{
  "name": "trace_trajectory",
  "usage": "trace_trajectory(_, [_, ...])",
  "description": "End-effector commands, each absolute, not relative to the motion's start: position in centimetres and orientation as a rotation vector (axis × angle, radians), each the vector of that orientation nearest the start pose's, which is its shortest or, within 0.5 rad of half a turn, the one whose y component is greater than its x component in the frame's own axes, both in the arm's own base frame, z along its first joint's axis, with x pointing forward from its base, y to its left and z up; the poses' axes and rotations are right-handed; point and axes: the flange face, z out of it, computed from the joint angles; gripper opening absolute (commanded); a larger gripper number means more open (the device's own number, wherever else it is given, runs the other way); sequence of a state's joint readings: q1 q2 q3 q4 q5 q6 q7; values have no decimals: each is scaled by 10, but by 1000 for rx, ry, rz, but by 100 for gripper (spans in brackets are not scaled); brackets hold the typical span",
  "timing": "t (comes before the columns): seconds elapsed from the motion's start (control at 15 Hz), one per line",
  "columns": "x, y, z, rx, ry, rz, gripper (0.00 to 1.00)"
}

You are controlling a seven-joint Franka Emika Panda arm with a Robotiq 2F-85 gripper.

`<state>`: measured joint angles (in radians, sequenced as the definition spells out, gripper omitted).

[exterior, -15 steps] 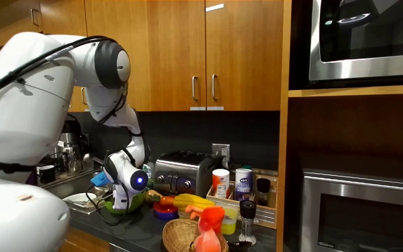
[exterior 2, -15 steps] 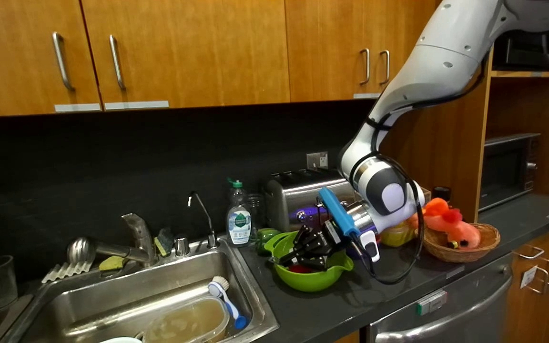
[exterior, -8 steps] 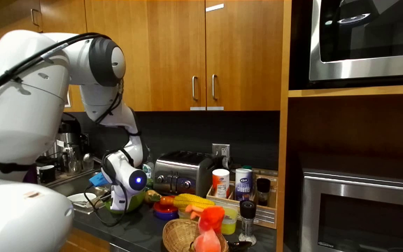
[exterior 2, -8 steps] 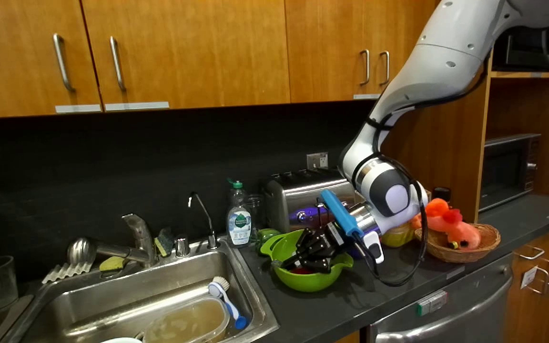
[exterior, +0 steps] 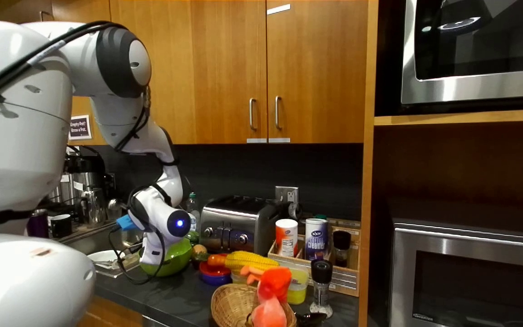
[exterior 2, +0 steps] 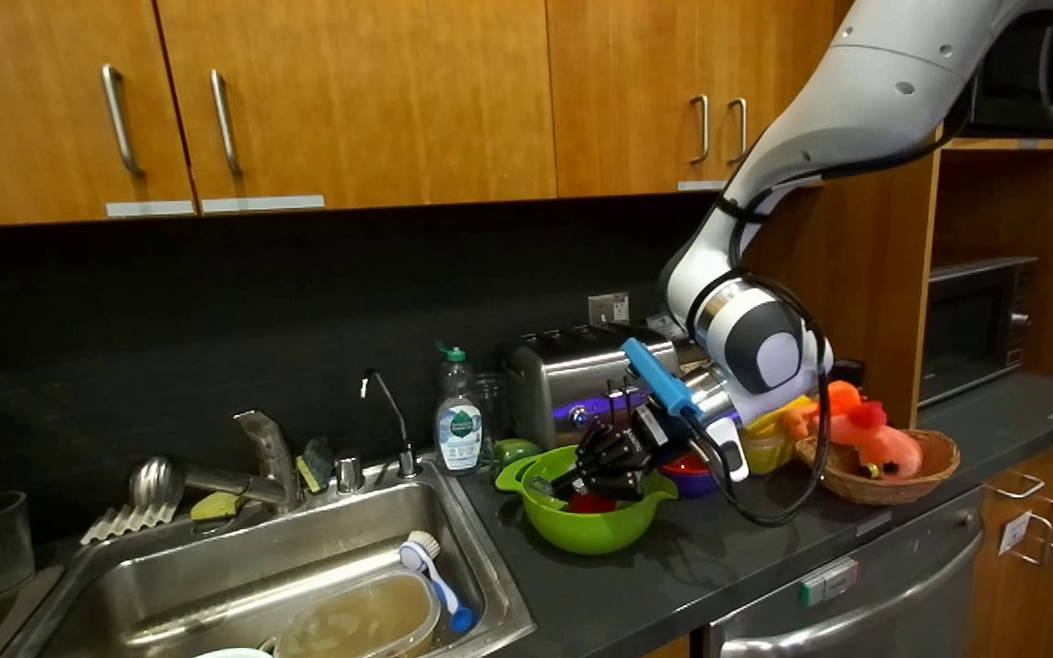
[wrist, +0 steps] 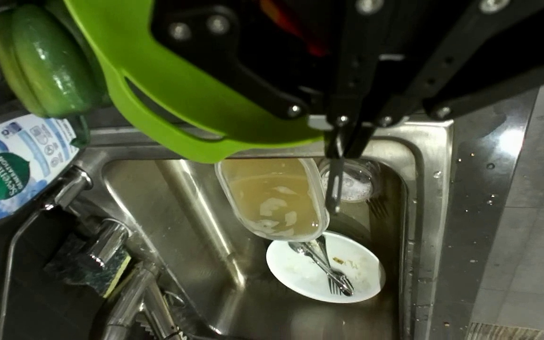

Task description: Lift the orange measuring spoon from the green bowl, use it to get some content from the green bowl and then put it back

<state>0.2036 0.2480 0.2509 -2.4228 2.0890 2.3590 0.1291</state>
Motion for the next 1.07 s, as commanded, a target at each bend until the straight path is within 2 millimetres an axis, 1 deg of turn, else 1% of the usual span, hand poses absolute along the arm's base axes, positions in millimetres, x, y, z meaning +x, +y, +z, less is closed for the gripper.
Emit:
trace_trajectory(0.0, [419, 219, 220, -1430, 1523, 614, 1])
trace_trajectory(0.27, [438, 216, 224, -1519, 1602, 554, 1])
trace_trajectory(0.4, [450, 214, 225, -1568, 1622, 502, 1])
trace_trajectory(0.73, [482, 222, 229, -1612, 1574, 456, 1])
trace_trajectory(1.0, [502, 229, 224, -1596, 1528, 460, 1])
